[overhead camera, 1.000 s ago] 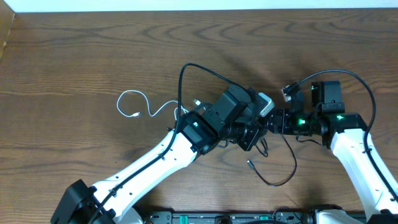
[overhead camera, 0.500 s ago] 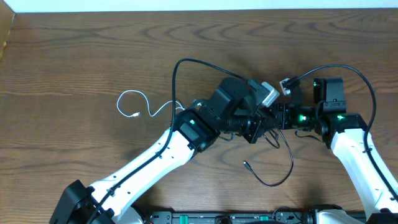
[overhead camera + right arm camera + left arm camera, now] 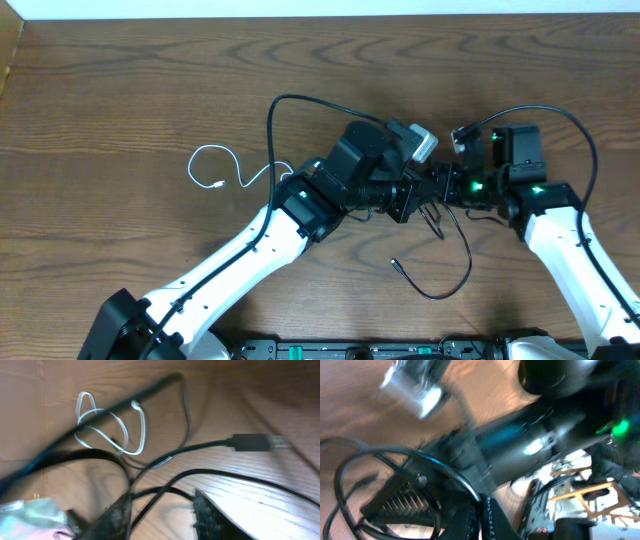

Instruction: Untangle cables

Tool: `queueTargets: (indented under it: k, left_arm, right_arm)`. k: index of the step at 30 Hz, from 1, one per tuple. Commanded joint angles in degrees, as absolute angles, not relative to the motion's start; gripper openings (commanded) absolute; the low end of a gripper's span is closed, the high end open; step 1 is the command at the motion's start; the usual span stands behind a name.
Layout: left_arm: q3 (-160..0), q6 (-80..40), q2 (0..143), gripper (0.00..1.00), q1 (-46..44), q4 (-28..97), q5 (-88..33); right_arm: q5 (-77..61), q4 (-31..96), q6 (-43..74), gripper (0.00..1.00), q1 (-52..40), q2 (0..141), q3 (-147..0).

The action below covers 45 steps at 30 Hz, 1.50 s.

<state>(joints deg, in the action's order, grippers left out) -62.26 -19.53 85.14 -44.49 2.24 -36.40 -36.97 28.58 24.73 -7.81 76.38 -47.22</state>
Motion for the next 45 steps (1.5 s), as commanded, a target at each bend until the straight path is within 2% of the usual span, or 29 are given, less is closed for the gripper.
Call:
queueTargets:
  k: [1, 4, 10, 16, 20, 23, 30, 36, 39, 45]
  left_arm:
    - [-64.20, -19.44, 81.93, 0.07, -44.51, 0.34, -41.36]
    - [-64.20, -21.23, 81.43, 0.07, -42.28, 0.78, -41.36]
    - [-64.20, -27.92, 81.41, 0.07, -37.93, 3.18, -41.34]
    - [-64.20, -32.29, 81.41, 0.07, -33.36, 6.42, -42.04]
    - [-64.20, -32.29, 81.41, 0.07, -31.79, 6.57, -46.72]
    - [-64.20, -34.92, 81.41, 0.07, -31.27, 6.11, -51.31]
    - [-64.20, -42.52, 81.41, 0.07, -31.24, -5.43, -65.34]
    - [-64.20, -45.25, 81.41, 0.07, -31.24, -12.19, -68.42]
    - [-64.20, -45.30, 81.41, 0.07, -31.18, -12.58, -68.42]
    - [-64.20, -43.57, 81.41, 0.07, -30.87, -12.51, -69.49]
  right_arm:
    - [-34.54, 30.52, 32.25, 0.28, -10.98, 76.53, -47.05]
    - [-33.39, 31.81, 36.49, 0.28, -10.98, 76.55, -47.03]
    - [-35.75, 30.52, 37.36, 0.30, -10.85, 76.53, -47.03]
    - [-41.39, 23.77, 38.81, 0.34, -10.00, 76.55, -47.03]
    - [-45.01, 18.55, 39.55, 0.44, -9.74, 76.60, -47.03]
    - [-49.10, 15.22, 40.10, 0.46, -9.74, 76.62, -47.03]
    - [-51.70, 12.12, 40.29, 0.47, -9.74, 76.62, -47.03]
    - [-54.02, 10.98, 40.18, 0.44, -9.80, 76.62, -47.03]
    - [-48.64, 14.44, 38.30, 0.41, -9.80, 76.79, -47.03]
    - [-13.43, 35.90, 37.26, 0.37, -9.80, 77.58, -47.03]
